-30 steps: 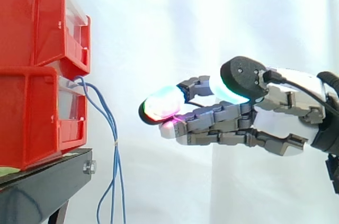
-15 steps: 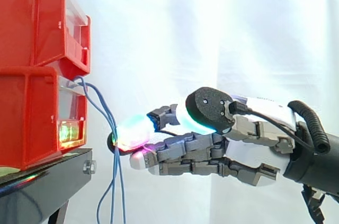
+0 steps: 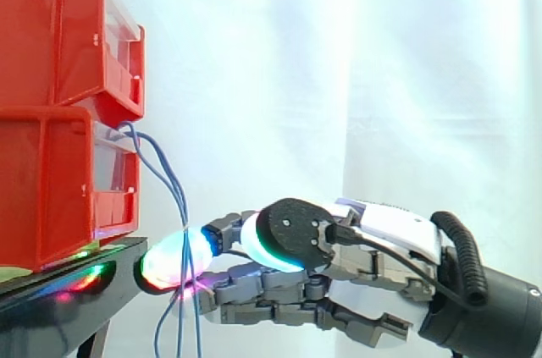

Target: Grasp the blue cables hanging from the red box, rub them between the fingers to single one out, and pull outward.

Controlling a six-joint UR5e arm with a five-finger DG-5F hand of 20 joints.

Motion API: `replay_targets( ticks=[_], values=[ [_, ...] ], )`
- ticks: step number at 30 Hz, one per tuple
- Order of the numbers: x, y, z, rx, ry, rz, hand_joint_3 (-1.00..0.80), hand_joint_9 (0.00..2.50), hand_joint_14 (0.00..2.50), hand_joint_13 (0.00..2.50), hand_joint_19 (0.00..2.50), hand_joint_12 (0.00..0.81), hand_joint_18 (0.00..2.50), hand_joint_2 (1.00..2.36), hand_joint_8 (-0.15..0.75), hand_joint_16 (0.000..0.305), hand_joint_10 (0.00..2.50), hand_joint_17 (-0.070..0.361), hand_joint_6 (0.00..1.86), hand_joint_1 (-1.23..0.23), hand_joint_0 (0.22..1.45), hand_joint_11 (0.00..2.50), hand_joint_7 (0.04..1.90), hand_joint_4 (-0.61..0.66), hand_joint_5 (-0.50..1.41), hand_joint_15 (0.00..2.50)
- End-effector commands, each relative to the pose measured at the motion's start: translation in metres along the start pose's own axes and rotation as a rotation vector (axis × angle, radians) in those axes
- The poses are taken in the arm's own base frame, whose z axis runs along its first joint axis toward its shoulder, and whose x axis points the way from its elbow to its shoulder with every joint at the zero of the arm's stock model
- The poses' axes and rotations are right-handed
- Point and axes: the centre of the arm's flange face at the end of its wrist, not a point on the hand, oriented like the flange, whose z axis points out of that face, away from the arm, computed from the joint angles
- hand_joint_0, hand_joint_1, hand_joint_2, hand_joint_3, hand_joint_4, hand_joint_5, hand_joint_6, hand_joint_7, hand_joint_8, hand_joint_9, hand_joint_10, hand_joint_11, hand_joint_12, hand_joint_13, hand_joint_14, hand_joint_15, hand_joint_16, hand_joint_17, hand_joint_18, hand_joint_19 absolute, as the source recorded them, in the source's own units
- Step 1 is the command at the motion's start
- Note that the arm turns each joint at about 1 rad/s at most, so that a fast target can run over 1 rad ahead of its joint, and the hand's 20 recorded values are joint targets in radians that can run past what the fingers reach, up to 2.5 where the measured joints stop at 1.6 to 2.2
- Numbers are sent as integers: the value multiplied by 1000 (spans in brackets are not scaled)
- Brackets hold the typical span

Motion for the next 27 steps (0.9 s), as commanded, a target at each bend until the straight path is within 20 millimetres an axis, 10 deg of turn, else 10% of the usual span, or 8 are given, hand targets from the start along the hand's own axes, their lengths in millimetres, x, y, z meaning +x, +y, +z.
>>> replay_targets(
  ticks=[1, 27],
  values=[
    [8, -2, 7, 4, 8, 18, -485, 647, 2, 291, 231, 361, 257, 1001, 282, 49, 5, 111, 503, -659, 477, 146, 804, 252, -154, 79],
    [37, -25, 8, -22, 34, 101, -483, 660, 5, 313, 249, 357, 294, 1001, 283, 48, 8, 109, 503, -660, 485, 166, 920, 291, -120, 89]
  ],
)
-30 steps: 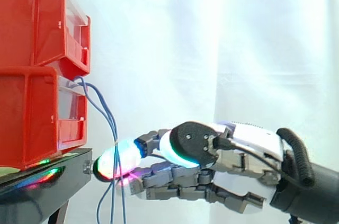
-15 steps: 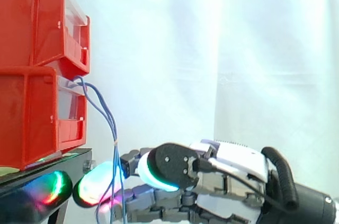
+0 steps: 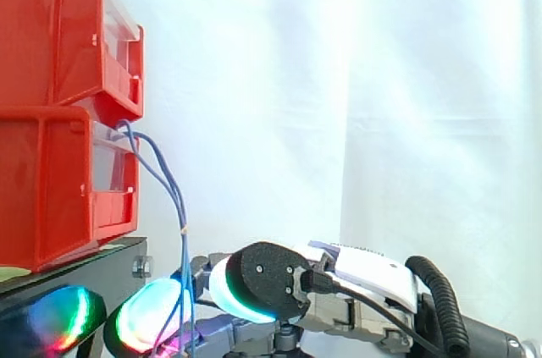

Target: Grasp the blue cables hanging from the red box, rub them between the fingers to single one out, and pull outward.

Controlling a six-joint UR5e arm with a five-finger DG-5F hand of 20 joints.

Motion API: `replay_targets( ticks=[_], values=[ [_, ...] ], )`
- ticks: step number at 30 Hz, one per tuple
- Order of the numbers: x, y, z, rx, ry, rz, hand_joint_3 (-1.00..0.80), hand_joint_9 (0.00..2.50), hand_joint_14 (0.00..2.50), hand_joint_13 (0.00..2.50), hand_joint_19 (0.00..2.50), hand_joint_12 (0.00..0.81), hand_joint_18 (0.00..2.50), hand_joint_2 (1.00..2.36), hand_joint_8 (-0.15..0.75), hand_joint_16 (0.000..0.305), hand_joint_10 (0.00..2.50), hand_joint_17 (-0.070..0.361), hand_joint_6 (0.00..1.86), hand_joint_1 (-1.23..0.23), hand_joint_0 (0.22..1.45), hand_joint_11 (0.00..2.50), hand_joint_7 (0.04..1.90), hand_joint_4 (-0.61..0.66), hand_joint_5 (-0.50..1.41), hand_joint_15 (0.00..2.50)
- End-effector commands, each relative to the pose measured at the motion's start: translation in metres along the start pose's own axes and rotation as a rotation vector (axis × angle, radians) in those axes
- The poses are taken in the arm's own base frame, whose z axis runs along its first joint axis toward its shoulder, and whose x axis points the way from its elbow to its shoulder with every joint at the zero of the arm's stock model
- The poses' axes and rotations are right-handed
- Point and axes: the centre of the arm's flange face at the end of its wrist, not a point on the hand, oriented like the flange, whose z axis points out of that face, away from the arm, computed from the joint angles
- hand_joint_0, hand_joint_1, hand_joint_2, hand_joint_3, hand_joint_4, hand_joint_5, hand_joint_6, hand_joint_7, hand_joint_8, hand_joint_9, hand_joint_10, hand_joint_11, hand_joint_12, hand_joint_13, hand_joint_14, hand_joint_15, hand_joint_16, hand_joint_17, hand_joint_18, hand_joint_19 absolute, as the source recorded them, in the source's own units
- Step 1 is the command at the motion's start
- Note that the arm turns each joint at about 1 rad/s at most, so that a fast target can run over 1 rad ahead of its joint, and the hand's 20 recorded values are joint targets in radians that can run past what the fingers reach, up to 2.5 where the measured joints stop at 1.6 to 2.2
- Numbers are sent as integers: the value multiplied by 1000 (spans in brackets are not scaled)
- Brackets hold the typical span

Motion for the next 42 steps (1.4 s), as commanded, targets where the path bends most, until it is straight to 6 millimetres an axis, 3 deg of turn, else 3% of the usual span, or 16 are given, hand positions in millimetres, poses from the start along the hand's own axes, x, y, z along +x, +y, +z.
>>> replay_targets(
  ticks=[1, 11, 22, 24, 28, 32, 42],
  values=[
    [1, 1, 1, -4, 1, 9, -486, 668, 4, 314, 249, 356, 294, 1001, 281, 48, 5, 108, 503, -661, 486, 163, 914, 294, -120, 90],
    [1, 3, 2, -13, 12, 35, -470, 681, 4, 345, 261, 350, 324, 1002, 276, 46, 6, 104, 503, -670, 515, 180, 983, 285, -111, 98],
    [2, 6, 5, -23, 17, 47, -430, 721, 6, 413, 274, 346, 402, 1004, 279, 45, 11, 101, 500, -678, 544, 246, 1317, 155, -89, 136],
    [1, 7, 5, -26, 19, 53, -370, 728, 6, 420, 274, 342, 413, 1009, 277, 44, 10, 100, 651, -688, 562, 272, 1099, 130, -128, 141],
    [0, 16, 10, -45, 37, 74, -306, 730, 6, 430, 283, 343, 425, 1012, 278, 44, 11, 100, 779, -701, 570, 329, 914, 128, -164, 151],
    [-4, 29, 16, -63, 48, 89, -292, 732, 6, 443, 290, 346, 426, 1012, 276, 44, 11, 100, 815, -702, 570, 334, 867, 143, -173, 157],
    [-4, 33, 16, -62, 67, 91, -345, 754, 7, 450, 297, 348, 435, 1010, 279, 45, 12, 100, 811, -697, 562, 347, 878, 148, -159, 170]
  ],
)
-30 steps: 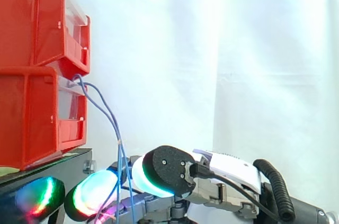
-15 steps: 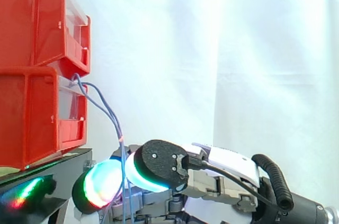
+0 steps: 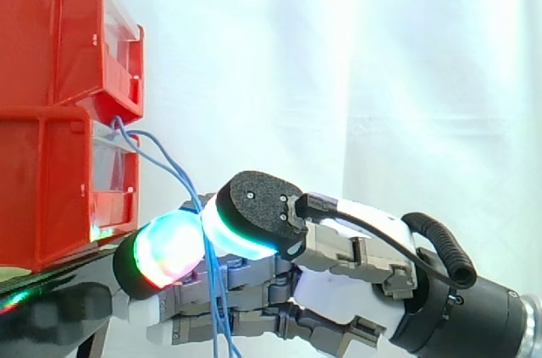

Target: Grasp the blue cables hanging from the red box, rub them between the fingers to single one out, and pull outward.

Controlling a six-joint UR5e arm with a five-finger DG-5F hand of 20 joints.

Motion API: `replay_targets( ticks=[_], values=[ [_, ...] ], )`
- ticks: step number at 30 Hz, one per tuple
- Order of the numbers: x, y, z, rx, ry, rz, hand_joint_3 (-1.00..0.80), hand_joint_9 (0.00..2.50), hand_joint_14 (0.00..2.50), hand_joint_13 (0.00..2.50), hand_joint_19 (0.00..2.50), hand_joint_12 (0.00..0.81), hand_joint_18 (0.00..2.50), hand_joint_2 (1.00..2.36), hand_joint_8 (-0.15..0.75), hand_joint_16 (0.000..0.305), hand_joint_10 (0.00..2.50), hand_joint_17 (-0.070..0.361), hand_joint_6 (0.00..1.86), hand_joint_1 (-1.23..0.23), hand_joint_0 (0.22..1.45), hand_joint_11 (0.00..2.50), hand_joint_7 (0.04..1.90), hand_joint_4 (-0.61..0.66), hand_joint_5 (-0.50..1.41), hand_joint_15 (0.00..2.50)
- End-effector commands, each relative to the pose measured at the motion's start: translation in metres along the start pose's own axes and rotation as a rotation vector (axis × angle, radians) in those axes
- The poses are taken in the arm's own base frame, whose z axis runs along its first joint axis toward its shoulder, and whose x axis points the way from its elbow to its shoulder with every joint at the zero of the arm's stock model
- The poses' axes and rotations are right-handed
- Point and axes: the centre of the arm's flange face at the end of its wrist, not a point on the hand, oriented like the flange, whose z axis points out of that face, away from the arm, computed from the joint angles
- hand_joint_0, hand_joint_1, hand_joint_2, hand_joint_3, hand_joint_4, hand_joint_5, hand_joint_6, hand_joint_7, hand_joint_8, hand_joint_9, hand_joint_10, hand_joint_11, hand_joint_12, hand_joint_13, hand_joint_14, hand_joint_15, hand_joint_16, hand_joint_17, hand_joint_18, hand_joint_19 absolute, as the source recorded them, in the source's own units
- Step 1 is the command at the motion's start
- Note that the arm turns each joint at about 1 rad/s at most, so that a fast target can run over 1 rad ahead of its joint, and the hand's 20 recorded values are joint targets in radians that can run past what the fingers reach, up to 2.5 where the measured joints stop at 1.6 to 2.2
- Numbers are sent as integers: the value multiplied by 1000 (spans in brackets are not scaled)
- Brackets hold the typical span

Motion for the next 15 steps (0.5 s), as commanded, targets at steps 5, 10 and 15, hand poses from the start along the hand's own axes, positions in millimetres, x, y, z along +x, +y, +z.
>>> replay_targets(
  ticks=[5, 10, 15],
  values=[
    [1, 1, 0, 0, 2, 13, -354, 766, 6, 458, 304, 349, 437, 1009, 283, 44, 12, 100, 803, -693, 564, 351, 906, 150, -150, 166],
    [0, 2, 1, -2, 1, 28, -366, 773, 7, 456, 310, 349, 438, 1009, 280, 44, 12, 100, 796, -687, 563, 357, 920, 144, -140, 176],
    [-1, 1, 1, 0, -6, 38, -383, 774, 6, 456, 309, 350, 440, 1008, 280, 45, 12, 101, 714, -674, 552, 346, 1006, 159, -118, 173]
  ],
)
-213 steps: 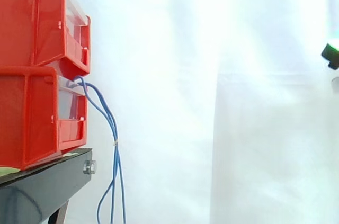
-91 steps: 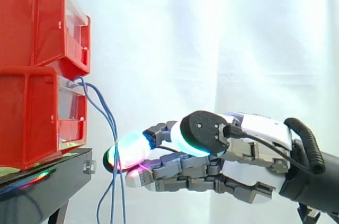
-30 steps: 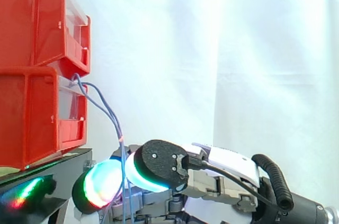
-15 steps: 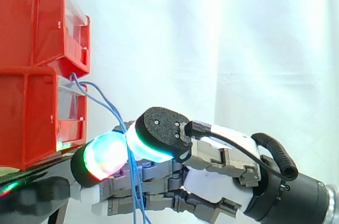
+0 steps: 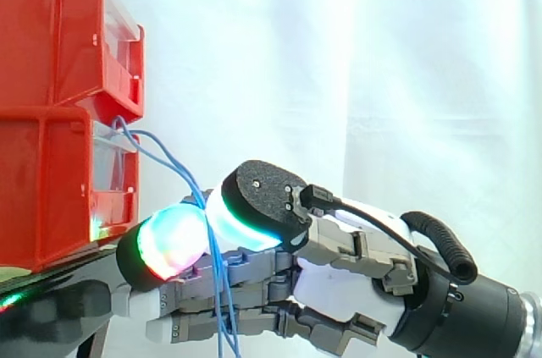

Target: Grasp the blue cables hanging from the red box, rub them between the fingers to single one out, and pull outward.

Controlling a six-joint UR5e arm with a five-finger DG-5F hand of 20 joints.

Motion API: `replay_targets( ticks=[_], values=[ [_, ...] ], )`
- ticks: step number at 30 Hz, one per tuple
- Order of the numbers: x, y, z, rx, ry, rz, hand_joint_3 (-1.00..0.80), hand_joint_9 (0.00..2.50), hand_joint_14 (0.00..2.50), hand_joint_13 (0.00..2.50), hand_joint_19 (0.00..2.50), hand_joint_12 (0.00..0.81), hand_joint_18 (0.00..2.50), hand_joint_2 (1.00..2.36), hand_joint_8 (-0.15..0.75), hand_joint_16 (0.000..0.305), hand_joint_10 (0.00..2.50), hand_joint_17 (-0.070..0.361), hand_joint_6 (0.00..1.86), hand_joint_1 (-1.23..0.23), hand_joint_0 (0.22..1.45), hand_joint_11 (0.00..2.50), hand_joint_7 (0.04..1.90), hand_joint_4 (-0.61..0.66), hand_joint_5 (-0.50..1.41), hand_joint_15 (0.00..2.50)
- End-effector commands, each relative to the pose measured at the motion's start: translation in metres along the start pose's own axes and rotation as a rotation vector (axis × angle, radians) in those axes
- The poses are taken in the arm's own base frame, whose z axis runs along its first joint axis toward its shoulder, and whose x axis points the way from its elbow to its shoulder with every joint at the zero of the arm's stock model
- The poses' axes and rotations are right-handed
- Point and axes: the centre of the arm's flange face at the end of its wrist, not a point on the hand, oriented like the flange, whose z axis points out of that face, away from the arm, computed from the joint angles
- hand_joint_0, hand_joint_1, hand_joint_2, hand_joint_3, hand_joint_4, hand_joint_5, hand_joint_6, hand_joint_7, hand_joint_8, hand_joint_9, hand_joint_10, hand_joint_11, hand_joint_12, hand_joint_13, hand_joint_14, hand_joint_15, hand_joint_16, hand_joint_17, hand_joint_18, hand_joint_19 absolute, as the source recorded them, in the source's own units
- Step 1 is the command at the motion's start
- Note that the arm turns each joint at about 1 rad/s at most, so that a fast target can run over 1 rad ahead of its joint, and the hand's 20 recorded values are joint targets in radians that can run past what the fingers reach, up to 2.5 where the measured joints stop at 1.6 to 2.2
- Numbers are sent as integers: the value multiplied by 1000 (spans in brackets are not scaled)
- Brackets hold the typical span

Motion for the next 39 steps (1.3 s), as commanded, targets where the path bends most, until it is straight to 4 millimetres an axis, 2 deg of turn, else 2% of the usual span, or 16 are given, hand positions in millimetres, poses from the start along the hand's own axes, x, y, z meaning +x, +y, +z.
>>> replay_targets(
  ticks=[1, 10, 18, 26, 32, 39],
  values=[
    [-3, -2, 0, 9, -7, 13, -385, 773, 7, 456, 309, 351, 441, 1008, 277, 45, 12, 101, 710, -673, 551, 342, 1015, 161, -117, 176],
    [-10, -12, -9, 87, 9, 78, -392, 777, 7, 448, 309, 355, 439, 1007, 283, 46, 12, 102, 702, -659, 545, 351, 1050, 158, -109, 173],
    [-8, -8, -5, 81, 9, 89, -380, 780, 7, 452, 311, 352, 437, 1008, 282, 45, 12, 102, 738, -678, 553, 352, 1003, 165, -114, 179],
    [-2, -7, -3, 84, 10, 79, -391, 774, 8, 446, 317, 355, 436, 1007, 283, 46, 12, 103, 617, -681, 543, 346, 1158, 183, -95, 176],
    [-1, -10, -6, 101, 16, 78, -393, 768, 7, 445, 318, 357, 435, 1007, 285, 46, 12, 104, 597, -680, 539, 344, 1179, 176, -92, 180],
    [-5, -4, 3, 91, 13, 77, -397, 763, 7, 444, 325, 358, 430, 1007, 286, 47, 11, 105, 561, -675, 535, 342, 1227, 185, -85, 176]
  ],
)
